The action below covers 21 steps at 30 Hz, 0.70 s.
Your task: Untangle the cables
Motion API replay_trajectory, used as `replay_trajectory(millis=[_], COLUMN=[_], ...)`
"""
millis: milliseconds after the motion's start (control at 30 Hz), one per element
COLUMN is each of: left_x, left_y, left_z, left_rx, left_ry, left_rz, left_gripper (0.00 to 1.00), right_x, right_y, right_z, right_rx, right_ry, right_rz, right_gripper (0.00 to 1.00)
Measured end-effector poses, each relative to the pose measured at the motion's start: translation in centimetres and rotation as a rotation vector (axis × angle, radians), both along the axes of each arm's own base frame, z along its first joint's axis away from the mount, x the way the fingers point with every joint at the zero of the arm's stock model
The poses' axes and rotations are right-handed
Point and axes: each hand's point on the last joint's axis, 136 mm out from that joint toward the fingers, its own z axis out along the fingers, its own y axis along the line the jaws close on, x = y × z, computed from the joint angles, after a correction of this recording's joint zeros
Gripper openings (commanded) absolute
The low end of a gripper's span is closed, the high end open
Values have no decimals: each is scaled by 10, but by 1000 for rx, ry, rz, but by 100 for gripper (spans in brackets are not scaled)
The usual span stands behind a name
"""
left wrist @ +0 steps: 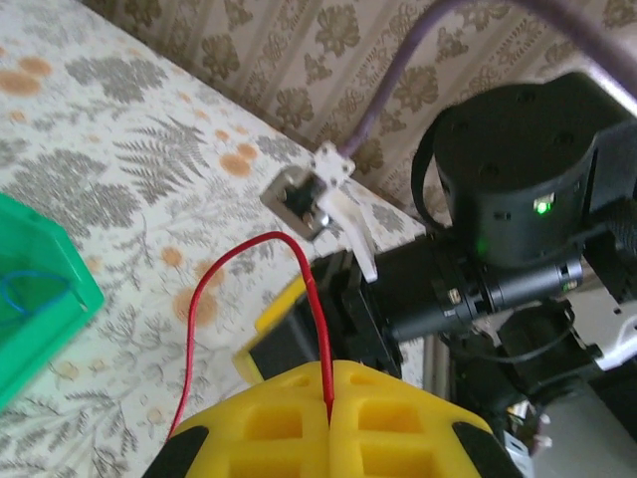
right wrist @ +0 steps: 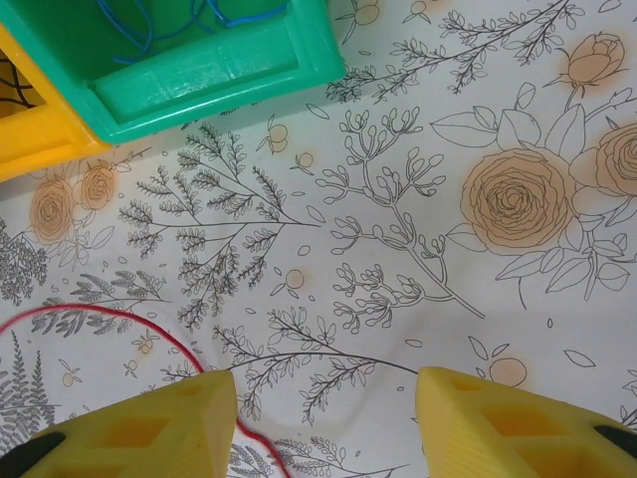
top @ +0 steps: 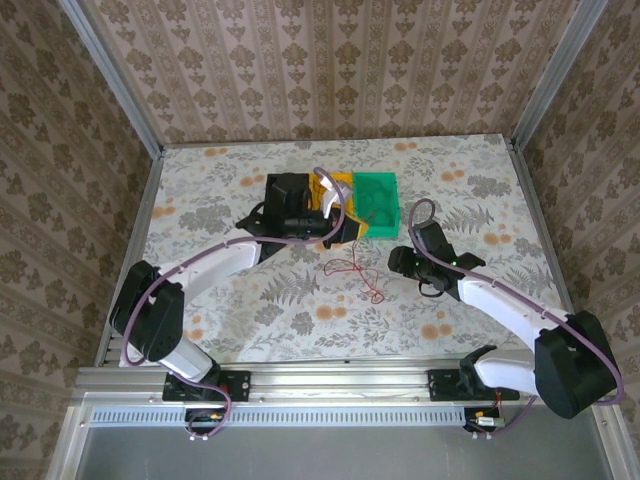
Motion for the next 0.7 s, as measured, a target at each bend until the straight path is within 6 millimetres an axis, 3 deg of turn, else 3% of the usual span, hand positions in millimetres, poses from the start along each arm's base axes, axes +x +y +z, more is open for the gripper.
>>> replay_trajectory(millis=[167, 333, 400, 600, 700], left_x=[-3, 20, 22, 15, 16], left_y=[8, 25, 26, 17, 17], left_z=[4, 48, 56, 39, 29], left_rx=[-58, -251, -272, -175, -136], left_ry=[29, 67, 58, 21, 16], left_rz=[5, 48, 46, 56, 72], left_gripper=[0, 0, 0, 0, 0], right_x=[0, 1, 3, 0, -3], right_y=[0, 2, 9, 31, 40], right_z=[0, 1, 4, 8, -3], right_rx=[1, 11, 40, 108, 106], right_ry=[-1, -4, -16, -39, -7], right_rz=[0, 6, 29, 141, 182], right_gripper=[51, 51, 52, 52, 52])
